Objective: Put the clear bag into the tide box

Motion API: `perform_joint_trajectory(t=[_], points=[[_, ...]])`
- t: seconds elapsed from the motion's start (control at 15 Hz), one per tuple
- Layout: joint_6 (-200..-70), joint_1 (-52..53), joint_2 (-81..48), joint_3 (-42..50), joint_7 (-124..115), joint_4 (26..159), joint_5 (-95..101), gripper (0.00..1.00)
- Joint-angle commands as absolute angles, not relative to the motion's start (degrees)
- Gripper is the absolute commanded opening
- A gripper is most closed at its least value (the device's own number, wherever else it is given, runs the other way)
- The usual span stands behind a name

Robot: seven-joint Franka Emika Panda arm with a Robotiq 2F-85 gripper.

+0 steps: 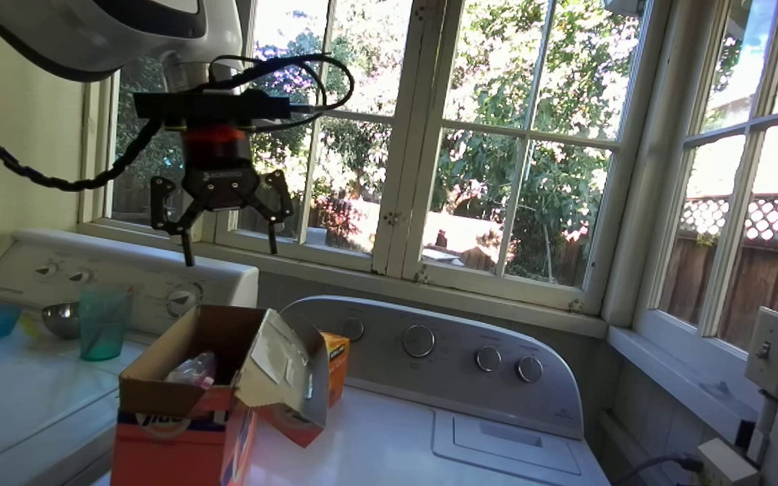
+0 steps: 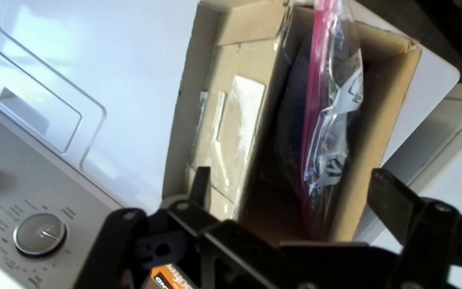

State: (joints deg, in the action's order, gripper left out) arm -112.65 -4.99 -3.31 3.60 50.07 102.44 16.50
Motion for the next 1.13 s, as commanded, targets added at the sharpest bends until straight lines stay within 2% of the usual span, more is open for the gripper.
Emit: perform_joint_trajectory(t=[0.0, 1.07], points=[[-114.5, -6.9, 0.7, 5.9, 46.4, 106.8, 16.4, 1.0], [-112.6, -7.6, 0.0, 7.2, 47.2, 105.3, 16.4, 1.0]])
